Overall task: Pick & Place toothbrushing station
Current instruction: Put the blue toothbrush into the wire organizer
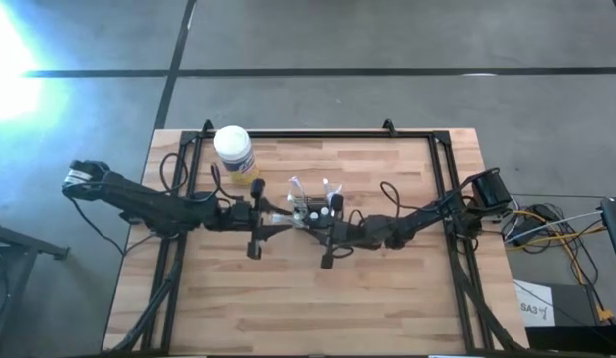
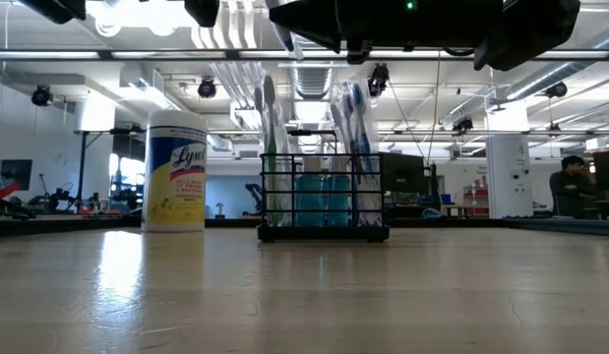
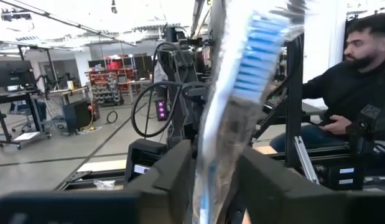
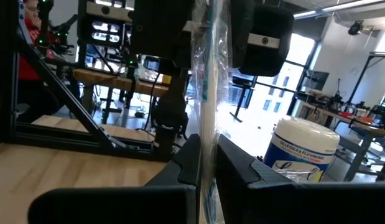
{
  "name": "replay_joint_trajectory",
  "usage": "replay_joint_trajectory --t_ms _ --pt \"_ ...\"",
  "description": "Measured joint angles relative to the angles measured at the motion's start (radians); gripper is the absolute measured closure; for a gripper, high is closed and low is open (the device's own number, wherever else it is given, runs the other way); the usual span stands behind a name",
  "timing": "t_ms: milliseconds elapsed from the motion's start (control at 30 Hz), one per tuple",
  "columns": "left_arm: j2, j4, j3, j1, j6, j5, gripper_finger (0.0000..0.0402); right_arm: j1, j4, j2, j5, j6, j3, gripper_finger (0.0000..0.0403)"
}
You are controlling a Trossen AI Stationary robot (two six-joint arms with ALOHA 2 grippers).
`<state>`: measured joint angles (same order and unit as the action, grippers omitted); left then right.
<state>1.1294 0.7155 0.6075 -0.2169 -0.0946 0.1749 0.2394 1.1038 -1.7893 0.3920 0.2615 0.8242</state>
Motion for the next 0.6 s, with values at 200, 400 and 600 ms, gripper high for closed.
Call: replay_joint_trajectory --t_ms 200,400,600 --pt "0.000 -0.003 0.000 0.000 -0.036 -0.046 0.0381 0.001 -0.001 0.000 -0.005 -0.002 0.000 0.0382" --pt "-0.005 -0.038 0.008 -0.001 -0.044 -0.055 0.0379 0.000 -0.037 0.000 -0.003 -0.020 -0.001 0.0357" --pt "-0.063 -0.152 0.039 -0.008 -0.044 -0.063 0.0379 0.005 -0.055 0.014 0.008 0.001 -0.002 0.0296"
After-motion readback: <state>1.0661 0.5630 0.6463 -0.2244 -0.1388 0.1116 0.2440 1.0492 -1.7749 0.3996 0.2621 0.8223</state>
